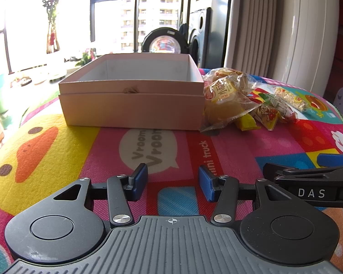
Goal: Organize objects
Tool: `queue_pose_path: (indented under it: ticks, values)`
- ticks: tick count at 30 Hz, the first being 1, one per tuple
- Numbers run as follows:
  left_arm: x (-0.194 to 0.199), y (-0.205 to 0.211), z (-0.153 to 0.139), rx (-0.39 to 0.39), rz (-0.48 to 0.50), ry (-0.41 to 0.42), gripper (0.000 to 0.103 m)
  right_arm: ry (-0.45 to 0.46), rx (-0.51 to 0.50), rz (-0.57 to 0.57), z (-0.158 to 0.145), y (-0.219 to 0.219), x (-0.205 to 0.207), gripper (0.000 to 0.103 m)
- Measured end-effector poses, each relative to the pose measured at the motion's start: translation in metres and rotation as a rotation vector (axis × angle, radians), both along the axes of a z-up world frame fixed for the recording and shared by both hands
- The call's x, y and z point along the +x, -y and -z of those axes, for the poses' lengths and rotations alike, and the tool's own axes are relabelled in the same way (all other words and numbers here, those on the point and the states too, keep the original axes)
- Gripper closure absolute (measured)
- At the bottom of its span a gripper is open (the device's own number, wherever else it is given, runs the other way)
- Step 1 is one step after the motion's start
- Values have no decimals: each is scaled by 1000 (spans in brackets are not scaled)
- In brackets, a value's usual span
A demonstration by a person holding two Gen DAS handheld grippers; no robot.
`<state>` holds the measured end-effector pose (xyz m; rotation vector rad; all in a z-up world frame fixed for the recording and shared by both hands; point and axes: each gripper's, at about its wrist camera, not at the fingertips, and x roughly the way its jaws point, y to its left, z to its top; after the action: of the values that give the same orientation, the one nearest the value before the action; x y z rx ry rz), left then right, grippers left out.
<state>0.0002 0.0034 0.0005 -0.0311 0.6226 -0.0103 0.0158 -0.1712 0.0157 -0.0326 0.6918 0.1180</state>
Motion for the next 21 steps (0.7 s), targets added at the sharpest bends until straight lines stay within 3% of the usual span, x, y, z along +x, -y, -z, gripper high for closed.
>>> queue_pose_path:
  ticks: [21]
  values:
    - [0, 1, 0, 7, 0, -1, 49, 0, 0, 0, 0, 0, 0, 0]
